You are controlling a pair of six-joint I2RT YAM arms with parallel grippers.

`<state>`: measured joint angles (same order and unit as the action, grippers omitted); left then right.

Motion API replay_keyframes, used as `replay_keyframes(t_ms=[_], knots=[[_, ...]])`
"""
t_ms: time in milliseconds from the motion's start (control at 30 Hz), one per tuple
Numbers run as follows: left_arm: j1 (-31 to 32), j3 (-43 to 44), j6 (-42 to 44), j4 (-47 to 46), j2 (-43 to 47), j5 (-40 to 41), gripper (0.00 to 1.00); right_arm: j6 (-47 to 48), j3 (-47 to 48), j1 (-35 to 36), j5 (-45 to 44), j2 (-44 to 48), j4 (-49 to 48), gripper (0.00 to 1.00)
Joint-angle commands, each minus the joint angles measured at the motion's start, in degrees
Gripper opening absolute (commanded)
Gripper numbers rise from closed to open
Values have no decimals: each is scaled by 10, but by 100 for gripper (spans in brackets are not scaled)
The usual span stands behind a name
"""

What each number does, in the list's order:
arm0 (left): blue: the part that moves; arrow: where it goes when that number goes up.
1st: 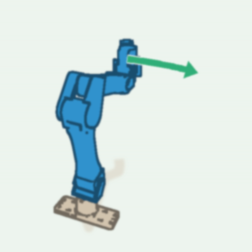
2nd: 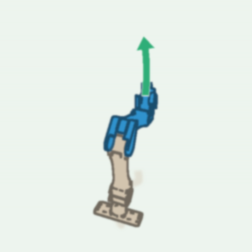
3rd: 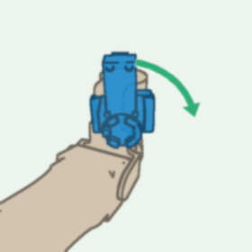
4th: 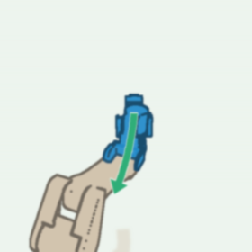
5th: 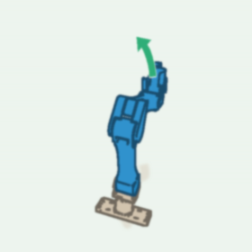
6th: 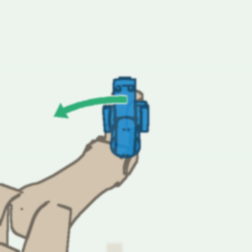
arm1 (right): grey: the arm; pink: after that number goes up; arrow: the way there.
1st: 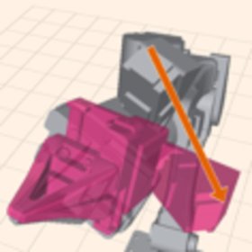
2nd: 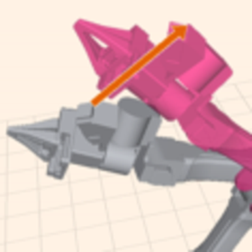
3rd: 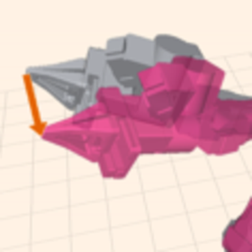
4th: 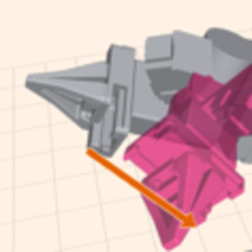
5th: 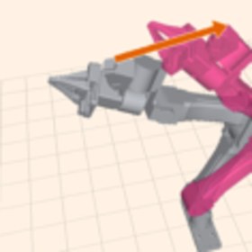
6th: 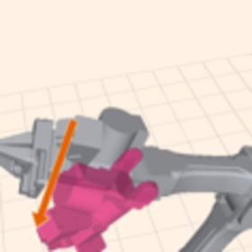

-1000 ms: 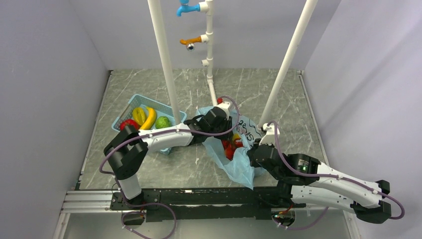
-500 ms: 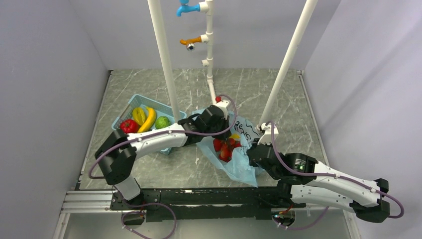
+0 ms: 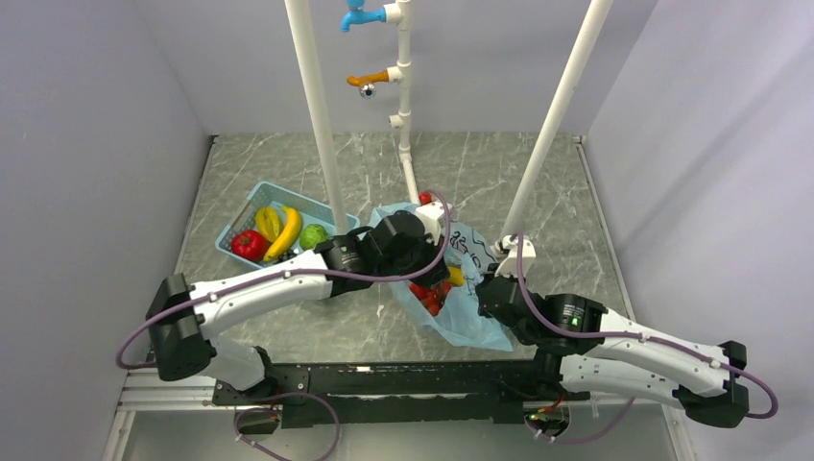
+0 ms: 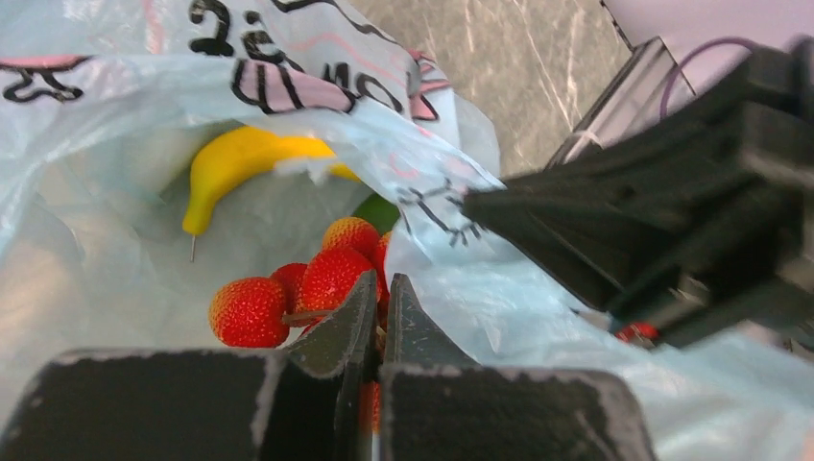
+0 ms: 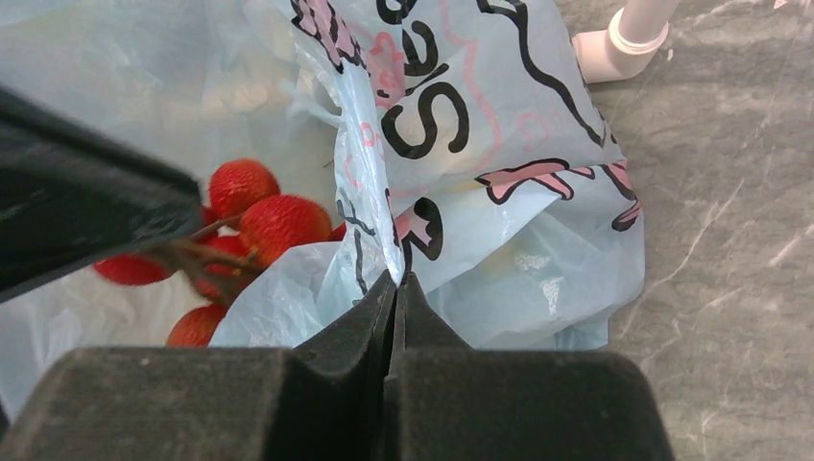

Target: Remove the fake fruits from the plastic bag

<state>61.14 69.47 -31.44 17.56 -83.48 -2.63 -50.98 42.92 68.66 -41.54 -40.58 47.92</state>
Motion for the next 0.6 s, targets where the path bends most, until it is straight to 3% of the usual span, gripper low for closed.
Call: replay_keyframes(t_ms=[0,300,467,567], knots=[[25,39,28,16,75,50,0,6,8,0,-23,-5,-24,0],[28,26,44,-69,158,177,0,68,-22,0,65,12,-105,0],[28,13,66,-127,155,171,0,127,-53,0,128,64,-195,0],[28,5,59,-152,160,151,0,116,-52,-1,107,63,-179,0]])
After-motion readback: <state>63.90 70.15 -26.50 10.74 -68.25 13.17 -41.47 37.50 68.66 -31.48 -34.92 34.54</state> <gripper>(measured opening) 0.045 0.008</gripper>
